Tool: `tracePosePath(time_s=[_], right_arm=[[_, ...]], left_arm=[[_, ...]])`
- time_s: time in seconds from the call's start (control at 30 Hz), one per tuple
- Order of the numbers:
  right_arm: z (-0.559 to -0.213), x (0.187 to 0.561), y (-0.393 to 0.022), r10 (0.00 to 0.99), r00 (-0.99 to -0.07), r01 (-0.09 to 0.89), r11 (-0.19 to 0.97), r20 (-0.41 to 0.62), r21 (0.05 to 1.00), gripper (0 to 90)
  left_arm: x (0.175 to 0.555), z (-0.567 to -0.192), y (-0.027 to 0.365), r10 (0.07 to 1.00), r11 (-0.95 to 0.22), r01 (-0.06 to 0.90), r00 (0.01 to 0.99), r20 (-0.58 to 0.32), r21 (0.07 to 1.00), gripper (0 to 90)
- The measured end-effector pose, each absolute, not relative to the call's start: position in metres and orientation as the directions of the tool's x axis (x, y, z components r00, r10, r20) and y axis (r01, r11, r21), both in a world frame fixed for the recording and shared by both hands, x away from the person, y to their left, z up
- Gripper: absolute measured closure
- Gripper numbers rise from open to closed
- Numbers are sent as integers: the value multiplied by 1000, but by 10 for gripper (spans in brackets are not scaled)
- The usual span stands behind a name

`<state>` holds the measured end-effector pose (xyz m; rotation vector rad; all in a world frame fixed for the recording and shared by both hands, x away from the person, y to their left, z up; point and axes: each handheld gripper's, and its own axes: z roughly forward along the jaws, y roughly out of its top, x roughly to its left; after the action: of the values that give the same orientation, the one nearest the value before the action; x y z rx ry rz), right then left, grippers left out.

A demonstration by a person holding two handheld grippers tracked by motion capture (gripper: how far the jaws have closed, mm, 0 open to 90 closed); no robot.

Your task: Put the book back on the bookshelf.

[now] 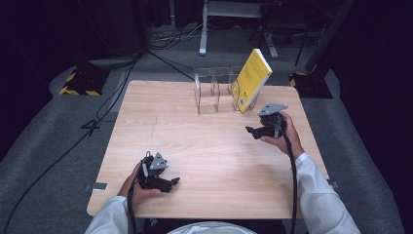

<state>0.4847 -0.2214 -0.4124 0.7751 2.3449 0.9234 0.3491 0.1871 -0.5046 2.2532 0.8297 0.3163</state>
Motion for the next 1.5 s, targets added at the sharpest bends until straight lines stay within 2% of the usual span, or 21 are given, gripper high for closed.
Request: tracePosePath(time_s=[0.7, 1.3, 1.43, 1.5], right_arm=[[-423, 413, -251, 603, -744, 248, 649, -288, 719, 240], [-460, 375, -281, 589, -763, 270, 664, -266, 697, 214], [-472, 369, -288, 594, -747, 273, 683, -298, 678, 210], [-478, 367, -293, 609, -743, 292, 668, -278, 685, 211]], left_arm=[[349, -505, 187, 644, -546, 473, 765, -13, 692, 159], [349, -505, 187, 645, -547, 472, 764, -12, 692, 159], [349, -505, 187, 644, -547, 471, 765, -12, 692, 159], [349, -505, 187, 644, -547, 471, 765, -12, 692, 159]])
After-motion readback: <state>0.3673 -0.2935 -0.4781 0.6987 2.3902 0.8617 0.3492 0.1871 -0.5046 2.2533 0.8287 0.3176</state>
